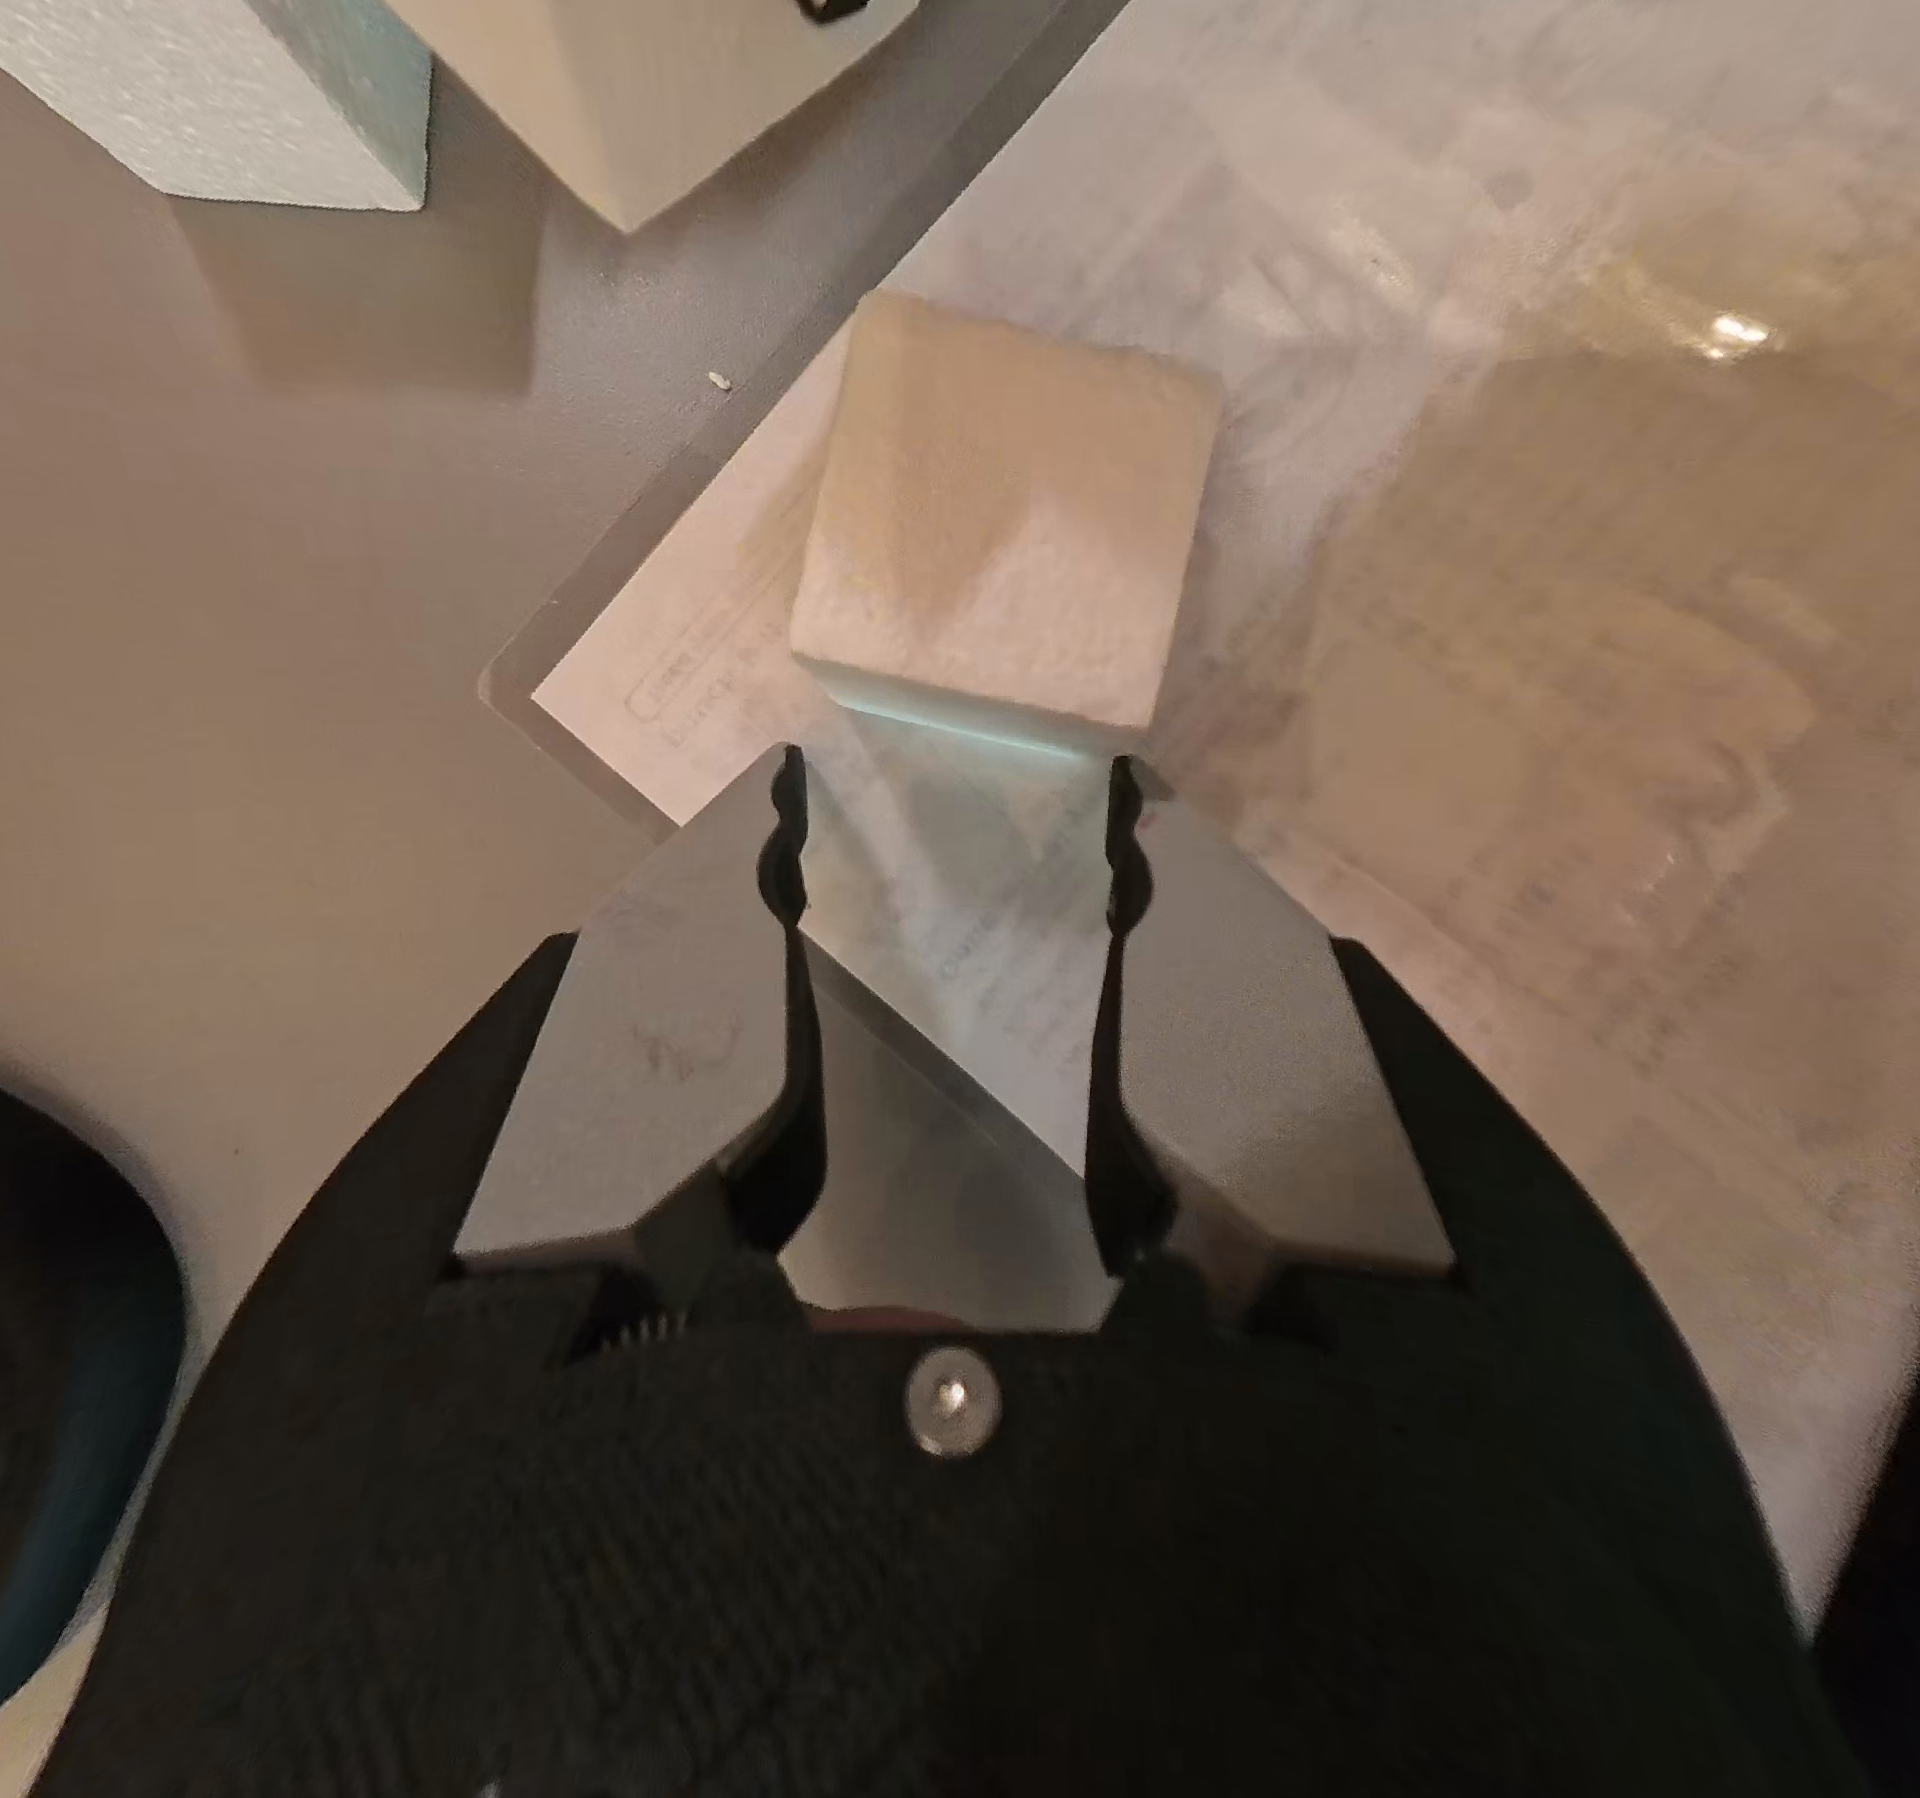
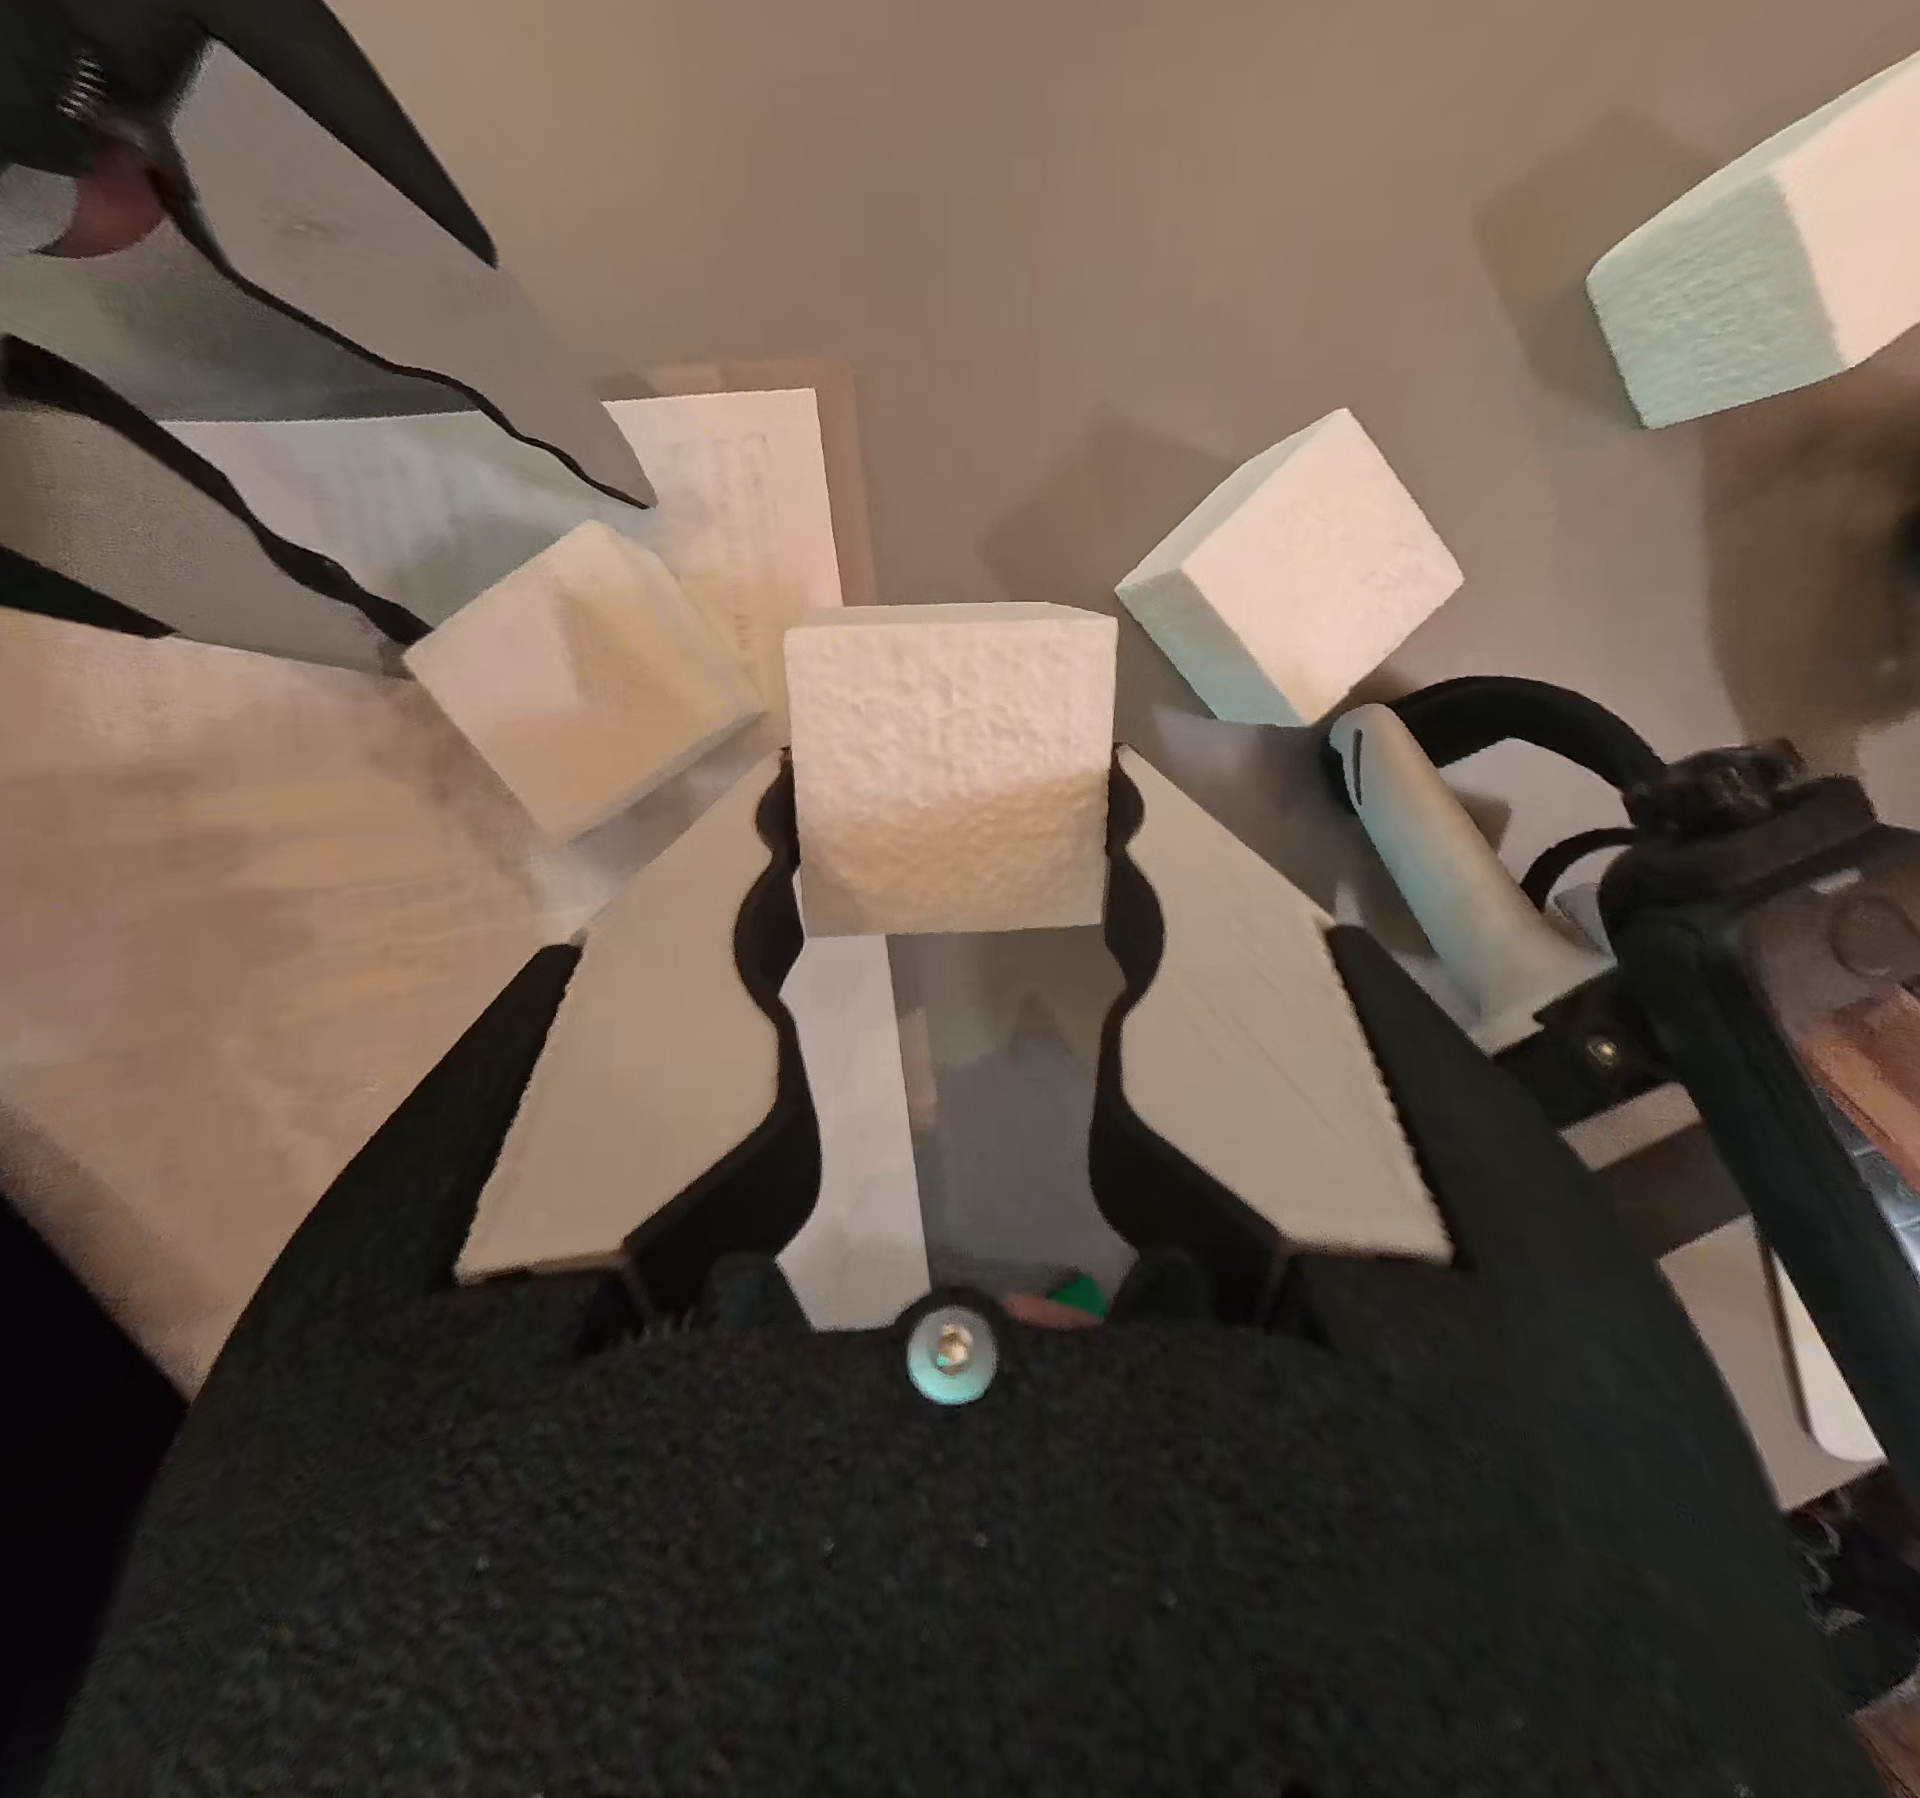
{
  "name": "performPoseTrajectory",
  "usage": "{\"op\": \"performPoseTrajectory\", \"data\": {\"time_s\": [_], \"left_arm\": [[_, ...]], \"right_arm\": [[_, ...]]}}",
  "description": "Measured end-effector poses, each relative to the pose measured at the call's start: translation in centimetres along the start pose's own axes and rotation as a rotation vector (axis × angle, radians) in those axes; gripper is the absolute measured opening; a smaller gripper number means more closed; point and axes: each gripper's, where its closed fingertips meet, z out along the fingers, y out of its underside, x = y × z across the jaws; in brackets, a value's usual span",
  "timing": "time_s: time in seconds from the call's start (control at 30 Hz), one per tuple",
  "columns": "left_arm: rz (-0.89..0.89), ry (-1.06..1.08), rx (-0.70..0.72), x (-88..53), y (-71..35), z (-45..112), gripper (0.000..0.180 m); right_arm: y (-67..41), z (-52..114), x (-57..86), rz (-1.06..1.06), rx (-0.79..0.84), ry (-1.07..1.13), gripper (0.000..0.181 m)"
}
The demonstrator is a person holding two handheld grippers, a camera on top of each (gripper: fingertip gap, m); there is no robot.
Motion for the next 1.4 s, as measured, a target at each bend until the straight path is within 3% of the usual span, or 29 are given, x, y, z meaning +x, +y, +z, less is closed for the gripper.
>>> {"op": "performPoseTrajectory", "data": {"time_s": [0.43, 0.6, 1.0, 1.1, 1.4], "left_arm": [[0.002, 0.003, 0.015, 0.0, 0.0, 0.0, 0.056], [-0.015, -0.002, 0.003, -0.4, -0.4, 0.2, 0.041], [0.01, 0.046, 0.029, 0.4, -1.7, 1.0, 0.028], [0.0, 0.049, 0.041, 0.4, -1.7, 0.9, 0.027], [-0.045, 0.026, 0.062, 0.3, -0.9, 0.5, 0.014]], "right_arm": [[-0.3, -2.0, -2.7, -0.024, 0.051, -0.045, 0.057], [-0.1, -2.6, -4.2, -0.011, 0.09, -0.124, 0.057], [0.6, -0.4, -6.0, -0.211, 0.002, -0.14, 0.057], [0.6, 0.6, -6.2, -0.217, -0.026, -0.137, 0.068], [-1.8, -3.5, -3.2, 0.043, 0.198, -0.195, 0.069]]}}
